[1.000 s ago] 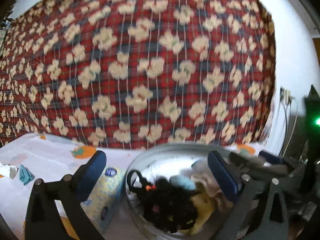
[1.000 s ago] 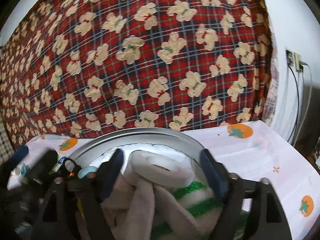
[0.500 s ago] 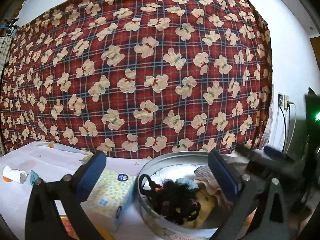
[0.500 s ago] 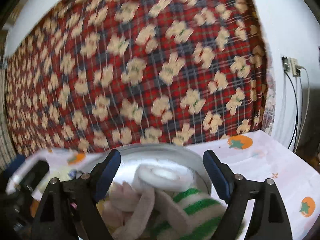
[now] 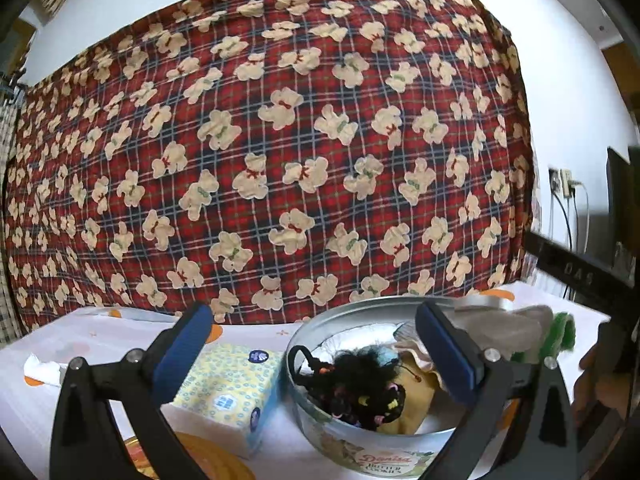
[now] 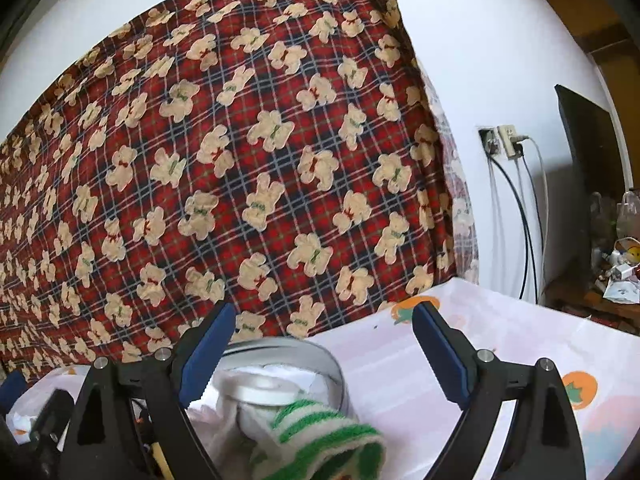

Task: Organize soft objects
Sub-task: 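Withdraw both grippers from the tin toward the remaining table items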

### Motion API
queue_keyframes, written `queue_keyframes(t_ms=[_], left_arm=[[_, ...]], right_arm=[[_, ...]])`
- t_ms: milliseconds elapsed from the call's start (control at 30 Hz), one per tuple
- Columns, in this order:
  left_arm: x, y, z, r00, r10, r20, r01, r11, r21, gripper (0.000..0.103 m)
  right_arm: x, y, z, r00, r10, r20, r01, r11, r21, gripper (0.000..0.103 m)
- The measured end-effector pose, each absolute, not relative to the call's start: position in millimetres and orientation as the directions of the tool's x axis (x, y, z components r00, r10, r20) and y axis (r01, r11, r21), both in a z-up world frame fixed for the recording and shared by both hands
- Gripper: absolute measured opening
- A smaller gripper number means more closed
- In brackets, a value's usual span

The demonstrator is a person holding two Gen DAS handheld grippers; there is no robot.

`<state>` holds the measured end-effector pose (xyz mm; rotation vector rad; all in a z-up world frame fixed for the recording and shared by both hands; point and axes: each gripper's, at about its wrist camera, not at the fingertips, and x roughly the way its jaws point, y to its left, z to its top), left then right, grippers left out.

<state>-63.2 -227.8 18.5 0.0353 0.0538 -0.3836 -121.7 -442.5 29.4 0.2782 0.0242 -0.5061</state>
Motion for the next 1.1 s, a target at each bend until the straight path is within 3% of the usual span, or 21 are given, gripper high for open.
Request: queue_keyframes(t_ms=[200, 633, 867, 1100], left_arm=[[-64, -209, 21, 0.864, -0.489, -0.116, 0.49, 0.871, -0.029, 0.103], [-85, -185, 14, 0.882, -0.458, -0.107, 0.459, 0.888, -0.021, 0.103], [-95, -182, 13, 0.892, -0.446, -0.074, 0.447, 0.895, 0.001, 0.103], [-92, -169, 13, 0.901, -0.426, -0.081, 0.424, 0.905, -0.041, 0.103]], right_arm=[[-115, -429, 26, 0.881, -0.462, -0.101, 0.473, 0.856, 0.21, 0.092], [-125, -436, 28, 0.885, -0.458, -0.079, 0.461, 0.84, 0.287, 0.092], [-129, -420, 25, 0.879, -0.473, -0.056, 0.469, 0.839, 0.275, 0.092], [-123, -387, 18, 0.903, -0.416, -0.103, 0.429, 0.878, 0.212, 0.092]])
